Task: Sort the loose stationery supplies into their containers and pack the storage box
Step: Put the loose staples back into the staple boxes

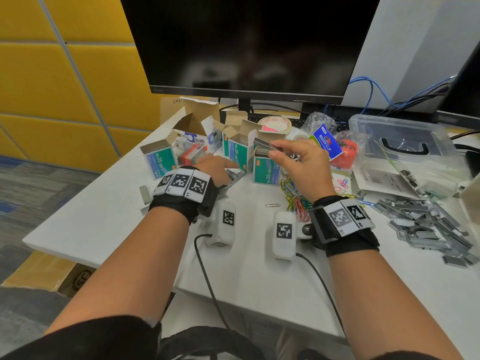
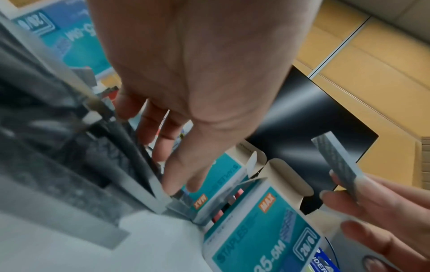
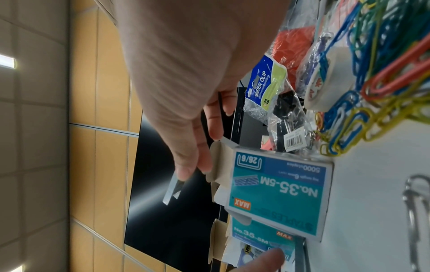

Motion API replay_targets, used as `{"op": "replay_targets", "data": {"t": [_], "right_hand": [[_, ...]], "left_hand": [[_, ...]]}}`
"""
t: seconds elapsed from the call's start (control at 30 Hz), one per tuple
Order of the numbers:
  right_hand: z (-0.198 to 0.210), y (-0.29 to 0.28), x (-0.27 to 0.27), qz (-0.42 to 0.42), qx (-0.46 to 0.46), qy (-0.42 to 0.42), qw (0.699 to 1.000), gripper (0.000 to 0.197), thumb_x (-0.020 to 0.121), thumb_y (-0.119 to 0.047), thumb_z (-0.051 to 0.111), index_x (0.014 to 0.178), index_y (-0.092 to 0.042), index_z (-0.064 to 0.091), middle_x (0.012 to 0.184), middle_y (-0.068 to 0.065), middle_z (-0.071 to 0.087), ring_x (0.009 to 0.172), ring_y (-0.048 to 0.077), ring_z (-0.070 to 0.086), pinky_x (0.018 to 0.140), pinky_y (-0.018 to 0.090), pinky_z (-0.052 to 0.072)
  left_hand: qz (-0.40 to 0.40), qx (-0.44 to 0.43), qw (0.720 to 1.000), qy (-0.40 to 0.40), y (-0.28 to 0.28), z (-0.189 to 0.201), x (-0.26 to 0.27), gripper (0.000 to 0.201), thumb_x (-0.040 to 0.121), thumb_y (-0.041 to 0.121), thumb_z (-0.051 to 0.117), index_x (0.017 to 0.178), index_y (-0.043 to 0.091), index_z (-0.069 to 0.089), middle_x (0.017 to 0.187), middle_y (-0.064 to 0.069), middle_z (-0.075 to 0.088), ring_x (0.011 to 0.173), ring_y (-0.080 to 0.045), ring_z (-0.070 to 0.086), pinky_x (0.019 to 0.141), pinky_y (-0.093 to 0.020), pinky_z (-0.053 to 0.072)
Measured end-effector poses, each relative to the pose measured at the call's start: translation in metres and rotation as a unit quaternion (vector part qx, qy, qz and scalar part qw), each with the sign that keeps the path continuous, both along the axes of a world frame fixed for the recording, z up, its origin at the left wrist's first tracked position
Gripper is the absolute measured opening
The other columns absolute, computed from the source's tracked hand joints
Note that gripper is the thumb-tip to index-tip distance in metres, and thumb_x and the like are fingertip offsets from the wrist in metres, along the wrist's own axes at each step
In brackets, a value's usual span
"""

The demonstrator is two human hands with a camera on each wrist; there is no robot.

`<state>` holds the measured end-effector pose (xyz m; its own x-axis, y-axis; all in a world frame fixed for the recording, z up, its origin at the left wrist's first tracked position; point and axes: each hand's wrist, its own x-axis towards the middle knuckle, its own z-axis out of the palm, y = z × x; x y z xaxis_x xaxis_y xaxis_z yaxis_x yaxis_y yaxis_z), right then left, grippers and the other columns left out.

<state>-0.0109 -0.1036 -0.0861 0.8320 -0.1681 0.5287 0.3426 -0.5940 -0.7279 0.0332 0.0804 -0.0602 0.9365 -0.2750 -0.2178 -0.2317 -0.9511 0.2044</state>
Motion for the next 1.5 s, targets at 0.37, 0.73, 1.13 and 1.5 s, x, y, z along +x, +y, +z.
{"op": "replay_targets", "data": {"t": [0.37,0.73,1.13,1.5], "right_hand": [[0.0,-0.002,-0.001,0.007,0.01,0.001,1.0,0.025,0.085,-0.032,0.065,0.109,-0.024,0.07,0.095,0.008,0.068,0.094,0.022,0.055,0.078,0.043,0.05],[0.004,-0.003,-0.005,-0.007,0.024,-0.023,0.999,0.024,0.085,-0.02,0.067,0.108,-0.016,0.071,0.093,-0.004,0.065,0.091,0.022,0.057,0.081,0.039,0.049],[-0.002,-0.005,0.001,-0.024,0.035,-0.058,0.997,0.025,0.084,-0.013,0.068,0.109,-0.012,0.069,0.096,0.003,0.068,0.086,0.022,0.06,0.078,0.044,0.052],[0.0,-0.003,0.001,-0.029,-0.007,-0.052,0.998,0.026,0.082,-0.01,0.069,0.109,-0.011,0.07,0.1,0.003,0.069,0.09,0.022,0.059,0.082,0.039,0.051]], "left_hand": [[0.067,-0.147,0.985,-0.057,0.0,-0.004,0.003,0.024,0.082,0.018,0.07,0.106,0.017,0.069,0.117,-0.004,0.063,0.097,-0.019,0.055,0.082,-0.028,0.049],[0.057,-0.52,0.844,-0.117,-0.018,0.011,-0.005,0.02,0.094,0.017,0.055,0.114,0.013,0.056,0.099,-0.007,0.068,0.09,-0.014,0.066,0.077,-0.024,0.055],[0.09,-0.761,0.642,-0.022,-0.036,-0.007,-0.005,0.012,0.086,0.004,0.064,0.079,0.007,0.054,0.073,-0.003,0.072,0.06,-0.016,0.069,0.05,-0.02,0.054],[0.057,-0.783,0.617,0.059,-0.041,-0.007,-0.012,0.006,0.087,0.004,0.06,0.085,0.007,0.056,0.077,-0.007,0.073,0.067,-0.017,0.071,0.054,-0.021,0.056]]}}
